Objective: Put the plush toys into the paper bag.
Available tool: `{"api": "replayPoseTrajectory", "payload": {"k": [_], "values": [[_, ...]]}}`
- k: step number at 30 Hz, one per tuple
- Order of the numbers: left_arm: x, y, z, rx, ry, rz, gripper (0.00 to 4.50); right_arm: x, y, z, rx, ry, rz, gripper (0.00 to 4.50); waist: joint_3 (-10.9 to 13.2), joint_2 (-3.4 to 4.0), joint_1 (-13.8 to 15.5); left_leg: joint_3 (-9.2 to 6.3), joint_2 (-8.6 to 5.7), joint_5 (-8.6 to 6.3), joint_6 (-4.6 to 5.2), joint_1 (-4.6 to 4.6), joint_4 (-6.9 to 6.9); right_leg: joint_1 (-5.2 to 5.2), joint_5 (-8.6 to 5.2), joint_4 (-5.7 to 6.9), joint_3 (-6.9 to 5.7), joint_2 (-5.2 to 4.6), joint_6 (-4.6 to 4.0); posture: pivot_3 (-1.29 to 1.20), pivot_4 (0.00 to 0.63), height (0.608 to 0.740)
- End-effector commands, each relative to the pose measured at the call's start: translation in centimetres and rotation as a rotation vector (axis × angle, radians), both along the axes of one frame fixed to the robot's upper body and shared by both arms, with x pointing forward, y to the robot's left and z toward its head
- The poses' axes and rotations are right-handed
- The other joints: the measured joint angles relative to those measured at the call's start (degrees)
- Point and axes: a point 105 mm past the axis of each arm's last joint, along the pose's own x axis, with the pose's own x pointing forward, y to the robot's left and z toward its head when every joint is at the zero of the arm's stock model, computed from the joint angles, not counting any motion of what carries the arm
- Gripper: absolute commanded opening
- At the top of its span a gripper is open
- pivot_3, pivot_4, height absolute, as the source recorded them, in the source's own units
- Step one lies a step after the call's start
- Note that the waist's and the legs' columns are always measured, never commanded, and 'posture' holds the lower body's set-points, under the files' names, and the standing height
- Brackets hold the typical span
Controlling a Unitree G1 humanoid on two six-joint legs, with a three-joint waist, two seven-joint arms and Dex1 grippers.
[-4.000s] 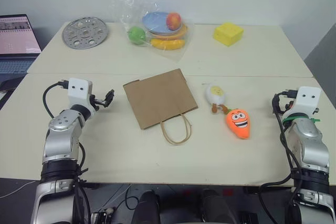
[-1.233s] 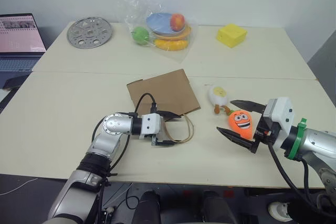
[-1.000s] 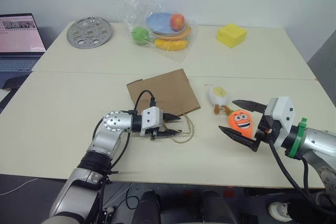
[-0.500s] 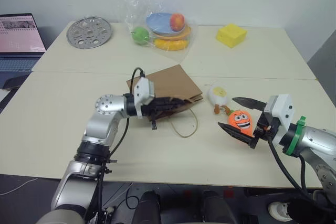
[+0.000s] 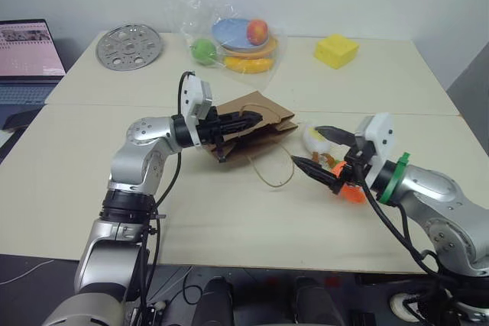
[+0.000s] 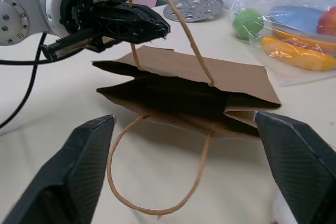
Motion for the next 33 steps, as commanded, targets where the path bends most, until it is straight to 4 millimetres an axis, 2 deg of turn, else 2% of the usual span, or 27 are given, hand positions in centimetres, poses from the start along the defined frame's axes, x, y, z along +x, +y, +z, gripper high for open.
{"api": "replayPoseTrajectory", "payload": {"k": [1,7,8,10,17,23,26,28,31,33], "values": [[-0.3,-0.2,1.9,-0.026,-0.057,-0.008,0.0,1.0,2.1,0.6,0.011,-0.01,0.003,3.18,0.0,0.0,-0.3,0.0,0.0,0.0,0.0,0.02,0.0,0.0,0.0,0.01,0.0,0.0,0.0,0.0,0.15,0.74],[-0.5,-0.3,2.1,-0.026,-0.059,-0.011,0.0,2.8,4.3,-0.5,-0.023,0.004,-0.004,1.05,0.0,0.0,-0.3,-0.03,0.0,0.0,0.0,-0.05,-0.04,-0.05,0.0,0.0,-0.04,0.0,0.0,0.0,0.15,0.74],[-0.4,-0.3,2.1,-0.028,-0.059,-0.007,0.0,3.2,4.7,-0.6,-0.028,-0.005,-0.012,0.58,0.0,0.01,-0.4,-0.04,0.0,0.0,0.0,-0.07,-0.05,-0.1,0.0,0.01,-0.05,0.0,0.0,0.0,0.15,0.74],[-0.4,-0.3,2.2,-0.037,-0.059,-0.002,0.0,4.0,5.5,-0.9,-0.032,-0.007,-0.019,0.05,0.0,0.0,-0.6,-0.02,0.0,0.0,0.0,-0.11,-0.05,-0.19,0.0,0.06,-0.02,0.0,0.0,0.0,0.15,0.74],[-0.7,-0.2,2.7,-0.049,-0.076,-0.004,0.0,6.8,7.5,-1.0,-0.049,-0.064,-0.072,0.05,0.0,0.0,-0.8,0.0,0.0,0.0,0.0,-0.13,-0.05,-0.25,0.0,0.09,-0.02,0.0,-0.01,0.0,0.15,0.74],[-0.9,-0.3,3.3,-0.088,-0.081,-0.009,0.0,8.3,9.0,-1.3,-0.017,-0.071,-0.085,0.05,0.0,0.0,-0.8,-0.01,0.0,0.0,0.0,-0.23,-0.08,-0.37,0.01,0.1,-0.03,0.0,-0.01,0.0,0.15,0.74],[-1.1,-0.3,3.4,-0.093,-0.085,-0.022,0.0,8.8,9.8,-2.4,-0.052,-0.099,-0.084,0.05,0.0,0.01,-0.8,-0.01,0.0,0.0,0.0,-0.27,-0.08,-0.41,0.01,0.1,-0.03,-0.01,-0.01,0.0,0.15,0.74],[-1.1,-0.4,3.9,-0.116,-0.084,-0.015,0.0,9.4,10.6,-3.1,-0.015,-0.067,-0.105,0.05,0.0,0.0,-0.8,-0.01,0.0,0.0,0.0,-0.26,-0.08,-0.41,0.01,0.11,-0.04,-0.01,-0.01,0.0,0.15,0.74],[-1.0,-0.3,5.6,-0.149,-0.137,0.004,0.0,10.3,11.9,-5.8,-0.017,-0.023,-0.144,0.05,0.0,0.0,-0.9,-0.01,0.01,0.0,0.0,-0.26,-0.08,-0.42,0.01,0.14,-0.03,0.0,-0.02,0.0,0.15,0.74],[-0.5,0.1,6.4,-0.149,-0.156,0.036,0.0,10.0,13.0,-7.4,-0.041,0.025,-0.121,0.05,0.0,0.0,-0.9,-0.01,0.01,0.0,-0.01,-0.26,-0.08,-0.44,0.01,0.16,-0.03,0.0,-0.02,0.0,0.15,0.74]]}}
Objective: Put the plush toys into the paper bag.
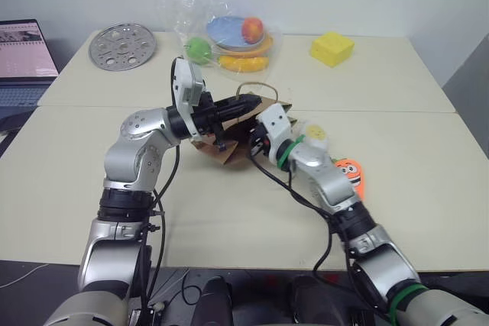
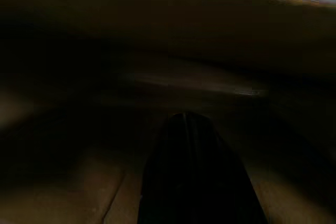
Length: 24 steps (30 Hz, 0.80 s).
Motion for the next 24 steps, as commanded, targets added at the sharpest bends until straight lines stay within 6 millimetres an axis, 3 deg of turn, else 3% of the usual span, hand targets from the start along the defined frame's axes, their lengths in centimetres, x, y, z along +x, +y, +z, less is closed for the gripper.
{"api": "replayPoseTrajectory", "payload": {"k": [1,4,11,15,19,24], "values": [[0.4,1.0,3.5,-0.043,-0.109,0.063,0.0,-0.3,1.6,-0.9,-0.017,0.006,0.023,0.05,0.0,0.0,0.0,0.0,0.0,0.0,0.0,0.0,0.0,0.0,0.0,0.0,0.0,0.0,0.0,0.0,0.15,0.74],[1.8,2.0,4.4,-0.07,-0.12,0.16,0.0,-0.6,2.2,-1.8,-0.042,0.033,0.027,0.05,0.0,0.0,0.0,0.0,0.0,0.0,0.0,0.0,0.0,-0.01,0.0,0.0,0.0,0.0,0.0,0.0,0.15,0.74],[4.3,5.2,9.1,-0.254,-0.187,0.412,0.0,0.3,0.6,-2.8,-0.084,0.044,-0.092,0.05,0.0,0.0,0.1,-0.02,0.0,0.0,0.0,0.0,0.01,-0.02,0.0,0.05,-0.02,0.0,0.0,0.0,0.15,0.74],[3.9,5.1,10.8,-0.279,-0.257,0.428,0.0,0.5,0.2,-2.9,-0.083,0.042,-0.125,0.05,0.0,0.0,0.1,-0.01,0.0,0.0,-0.01,0.0,0.0,-0.02,0.0,0.03,-0.01,0.0,0.0,0.0,0.15,0.74],[3.1,4.1,11.3,-0.271,-0.292,0.374,0.0,0.9,0.0,-2.8,-0.062,0.064,-0.166,0.05,0.0,0.0,0.0,-0.01,0.0,0.0,-0.01,0.0,-0.02,-0.03,0.0,0.04,-0.01,0.0,0.0,0.0,0.15,0.74],[2.4,3.2,9.7,-0.213,-0.267,0.313,0.0,1.4,-0.2,-2.2,-0.04,0.06,-0.2,0.05,0.0,0.0,-0.1,0.0,0.0,0.0,-0.01,0.01,-0.03,-0.03,0.0,0.05,0.0,0.0,0.0,0.0,0.15,0.74]]}}
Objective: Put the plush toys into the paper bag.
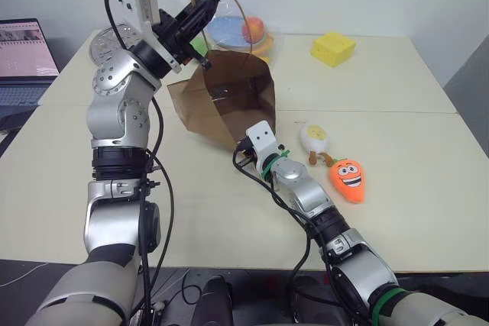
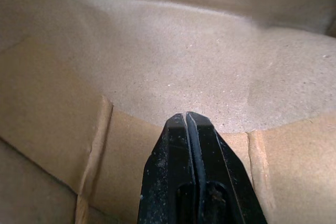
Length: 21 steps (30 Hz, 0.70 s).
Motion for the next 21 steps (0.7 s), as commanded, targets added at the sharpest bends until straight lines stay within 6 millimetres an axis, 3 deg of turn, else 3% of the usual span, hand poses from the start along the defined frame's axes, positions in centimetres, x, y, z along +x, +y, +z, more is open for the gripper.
{"api": "replayPoseTrajectory", "payload": {"k": [1,4,10,16,21], "values": [[-1.4,-0.4,0.6,0.026,-0.057,-0.034,0.0,0.5,-0.2,0.6,0.008,-0.01,-0.034,0.05,0.0,0.0,0.0,0.0,0.0,0.0,0.0,0.0,0.0,0.0,0.0,0.0,0.0,0.0,0.0,0.0,0.15,0.74],[-1.3,-0.1,-1.1,0.052,-0.012,-0.025,0.0,0.8,-0.7,0.7,0.029,0.01,-0.062,0.05,0.0,0.0,-0.1,0.0,0.0,0.0,0.0,0.01,0.0,0.0,0.0,0.01,0.01,0.0,0.0,0.0,0.15,0.74],[-1.0,0.0,-2.1,0.074,0.014,-0.012,0.0,0.2,0.3,0.9,0.038,0.025,0.006,0.05,0.0,0.0,-0.2,0.0,0.0,0.0,0.0,-0.01,0.0,-0.02,0.0,0.04,0.0,0.0,0.0,0.0,0.15,0.74],[-1.0,0.2,-1.0,0.041,-0.015,0.006,0.0,-0.3,0.0,-1.1,-0.035,0.095,0.008,0.05,0.0,0.0,-0.2,0.0,0.0,0.0,0.0,0.01,0.0,-0.03,0.0,0.05,0.0,0.0,0.0,0.0,0.15,0.74],[-1.1,-0.1,-2.1,0.079,0.014,-0.006,0.0,-0.2,0.0,0.9,0.08,0.057,-0.006,0.05,0.0,0.0,-0.3,0.0,0.0,0.0,0.0,0.01,0.0,-0.03,0.0,0.06,0.0,0.0,0.0,0.0,0.15,0.74]]}}
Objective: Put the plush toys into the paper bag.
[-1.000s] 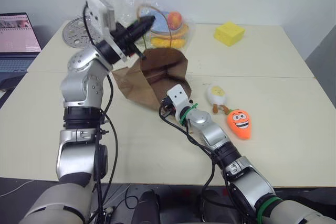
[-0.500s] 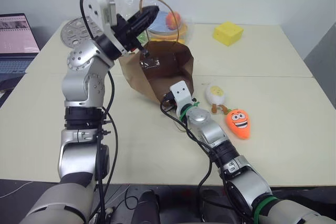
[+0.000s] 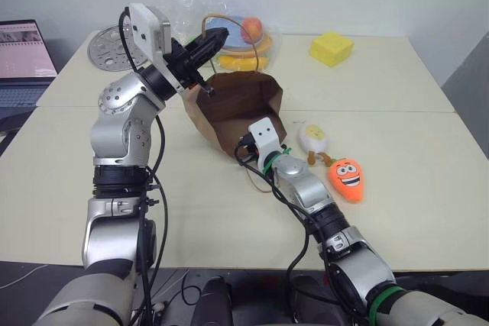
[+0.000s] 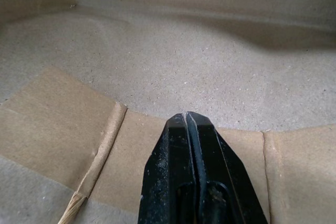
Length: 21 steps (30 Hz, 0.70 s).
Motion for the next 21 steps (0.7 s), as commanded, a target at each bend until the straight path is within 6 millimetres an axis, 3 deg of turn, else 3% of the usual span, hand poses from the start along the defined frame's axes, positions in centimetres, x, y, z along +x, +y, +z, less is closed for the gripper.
{"api": "replayPoseTrajectory", "payload": {"k": [1,4,8,12,13,15,18,21], "values": [[-0.9,-0.4,0.9,0.035,-0.051,-0.013,0.0,-0.4,0.6,2.1,0.117,-0.041,0.023,0.05,0.0,0.0,0.0,0.0,0.0,0.0,0.0,0.0,0.0,0.0,0.0,0.0,0.0,0.0,0.0,0.0,0.15,0.74],[-0.9,-0.6,0.1,0.054,-0.037,-0.01,0.0,-1.1,0.8,5.7,0.224,-0.122,0.084,0.05,0.0,0.01,0.0,0.0,0.0,0.0,0.0,-0.02,0.0,-0.01,0.0,-0.01,0.0,0.0,0.0,0.0,0.15,0.74],[-0.7,-0.5,-0.1,0.06,-0.034,0.002,0.0,-2.4,0.4,8.8,0.242,-0.195,0.14,0.05,0.0,0.0,0.1,-0.01,0.0,0.0,0.0,-0.09,0.0,-0.08,0.0,0.02,-0.01,0.0,0.0,0.0,0.15,0.74],[-0.6,-0.5,-0.2,0.067,-0.036,0.009,0.0,-3.3,0.1,9.9,0.238,-0.218,0.164,0.05,0.0,0.0,0.3,-0.01,0.0,0.0,0.0,-0.1,0.01,-0.08,0.0,0.02,-0.01,0.0,0.0,0.0,0.15,0.74],[-0.6,-0.5,-0.2,0.065,-0.034,0.01,0.0,-4.0,0.0,11.1,0.251,-0.247,0.185,0.05,0.0,0.0,0.3,-0.01,0.0,0.0,0.0,-0.1,0.01,-0.08,0.0,0.02,-0.01,0.0,0.0,0.0,0.15,0.74],[-0.4,-0.6,-0.5,0.073,-0.031,0.017,0.0,-5.4,-0.7,13.1,0.261,-0.306,0.222,0.05,0.0,0.01,0.4,-0.01,0.0,0.0,0.0,-0.12,0.01,-0.09,0.0,0.02,-0.02,0.0,0.0,0.0,0.15,0.74],[-0.4,-0.7,-0.6,0.076,-0.027,0.014,0.0,-6.5,-2.0,14.3,0.257,-0.329,0.232,0.05,0.0,0.0,0.4,-0.02,0.0,0.0,0.0,-0.21,0.02,-0.15,0.0,-0.02,-0.03,0.0,0.0,0.0,0.15,0.74],[-0.4,-0.7,-0.9,0.081,-0.019,0.01,0.0,-7.0,-5.0,16.6,0.285,-0.362,0.199,0.05,0.0,0.0,0.5,-0.04,0.0,0.0,0.0,-0.21,0.01,-0.15,0.0,-0.02,-0.04,0.0,0.0,0.0,0.15,0.74]]}}
